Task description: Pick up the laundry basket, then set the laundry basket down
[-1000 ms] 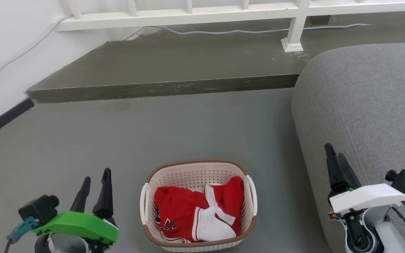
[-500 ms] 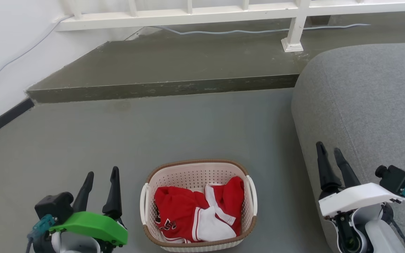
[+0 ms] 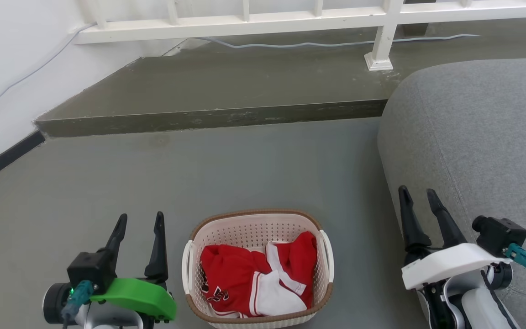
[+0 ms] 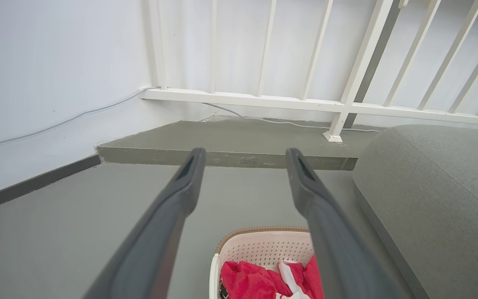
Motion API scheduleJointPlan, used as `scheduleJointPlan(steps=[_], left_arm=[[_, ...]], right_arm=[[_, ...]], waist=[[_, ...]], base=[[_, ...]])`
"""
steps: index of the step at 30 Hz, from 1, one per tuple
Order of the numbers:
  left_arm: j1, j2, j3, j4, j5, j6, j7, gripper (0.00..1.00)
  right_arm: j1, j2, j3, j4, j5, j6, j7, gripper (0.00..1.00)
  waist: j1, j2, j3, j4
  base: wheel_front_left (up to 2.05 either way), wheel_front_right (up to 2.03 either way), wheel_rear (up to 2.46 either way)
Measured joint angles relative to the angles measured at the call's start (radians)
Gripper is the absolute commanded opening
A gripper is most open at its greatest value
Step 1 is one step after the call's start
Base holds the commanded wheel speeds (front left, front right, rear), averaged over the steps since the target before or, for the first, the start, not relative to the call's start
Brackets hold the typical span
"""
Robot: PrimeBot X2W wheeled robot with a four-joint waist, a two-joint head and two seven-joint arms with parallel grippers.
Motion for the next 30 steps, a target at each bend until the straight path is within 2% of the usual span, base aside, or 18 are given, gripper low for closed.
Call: scheduleJointPlan(steps=[21,30], left_arm=[[0.002,-0.002,-0.053,-0.065,0.274,0.046,-0.062,1.00],[0.003,-0.004,-0.058,-0.071,0.320,0.050,-0.073,1.00]], right_arm=[[0.018,0.007,0.032,-0.071,-0.278,-0.044,-0.056,1.00],[0.018,0.009,0.034,-0.089,-0.331,-0.053,-0.070,1.00]], waist=[[0.0000,0.0000,0.001,-0.001],[0.0000,0.0001,0.005,-0.002]], base=[[0.00,0.00,0.00],[0.00,0.00,0.00]])
